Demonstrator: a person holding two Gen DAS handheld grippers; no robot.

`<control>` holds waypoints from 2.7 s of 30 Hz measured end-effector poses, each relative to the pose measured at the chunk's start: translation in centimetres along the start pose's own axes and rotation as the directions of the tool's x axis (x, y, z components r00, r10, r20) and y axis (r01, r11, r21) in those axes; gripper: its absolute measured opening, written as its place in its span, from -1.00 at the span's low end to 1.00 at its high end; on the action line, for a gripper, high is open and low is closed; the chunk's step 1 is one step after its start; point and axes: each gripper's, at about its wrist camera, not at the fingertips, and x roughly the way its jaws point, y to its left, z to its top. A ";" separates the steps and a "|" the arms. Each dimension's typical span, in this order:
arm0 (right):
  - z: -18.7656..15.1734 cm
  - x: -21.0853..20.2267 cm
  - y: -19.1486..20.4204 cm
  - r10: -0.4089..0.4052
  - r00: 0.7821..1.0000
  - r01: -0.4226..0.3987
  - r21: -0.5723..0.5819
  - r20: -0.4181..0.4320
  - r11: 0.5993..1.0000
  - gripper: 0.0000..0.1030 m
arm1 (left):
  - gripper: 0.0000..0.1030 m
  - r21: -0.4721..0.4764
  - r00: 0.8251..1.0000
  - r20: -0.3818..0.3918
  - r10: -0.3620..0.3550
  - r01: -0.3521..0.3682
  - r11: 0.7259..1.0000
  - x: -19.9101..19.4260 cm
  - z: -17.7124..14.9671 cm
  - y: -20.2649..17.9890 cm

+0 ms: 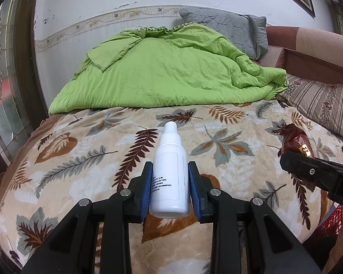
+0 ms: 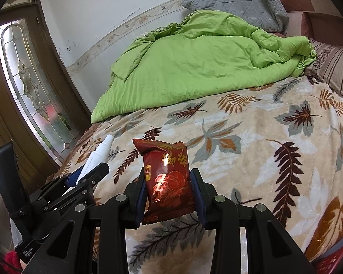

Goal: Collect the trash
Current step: 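Lift the dropper bottle and red snack packet off the bed with both tools, then carry the bottle and snack packet over the red basket with both tools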

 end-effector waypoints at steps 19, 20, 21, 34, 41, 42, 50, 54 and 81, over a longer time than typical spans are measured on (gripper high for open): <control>0.1 0.8 0.4 0.002 1.000 -0.002 -0.008 -0.011 1.000 -0.24 | -0.44 -0.005 1.000 -0.010 -0.010 0.010 1.000 0.6 0.0 0.2; 0.1 0.9 0.4 0.003 1.000 -0.003 -0.007 -0.012 1.000 -0.24 | -0.44 -0.005 1.000 -0.010 -0.010 0.010 1.000 0.7 -0.1 0.2; 0.1 0.9 0.4 0.004 1.000 -0.004 -0.006 -0.012 1.000 -0.24 | -0.44 -0.005 1.000 -0.010 -0.010 0.010 1.000 0.7 -0.1 0.1; 0.2 -0.1 -1.2 0.016 1.000 -0.016 0.064 -0.004 0.998 -0.24 | -0.44 0.014 1.000 -0.004 -0.029 0.029 0.999 0.4 -0.4 -1.2; -0.2 -1.3 -1.3 0.021 1.000 -0.021 0.072 0.000 0.997 -0.24 | -0.44 0.022 0.999 0.000 -0.051 0.051 0.998 -0.1 -0.3 -2.0; -0.3 -1.5 -1.5 0.023 1.000 -0.022 0.078 -0.002 0.997 -0.24 | -0.44 0.024 0.998 0.002 -0.056 0.056 0.998 -0.2 -0.3 -2.1; -0.7 -4.1 -3.2 0.006 1.000 -0.006 0.126 0.001 0.992 -0.24 | -0.44 0.049 0.995 0.013 -0.095 0.094 0.994 -1.5 -0.1 -3.5; -0.8 -5.7 -4.2 -0.005 1.000 0.003 0.149 0.013 0.989 -0.24 | -0.44 0.062 0.992 0.010 -0.126 0.125 0.990 -2.2 0.0 -4.7; -5.1 -21.7 -12.7 -0.221 0.969 0.180 0.300 0.110 0.937 -0.24 | -0.44 0.240 0.902 -0.032 -0.431 0.425 0.873 -10.2 -0.1 -17.7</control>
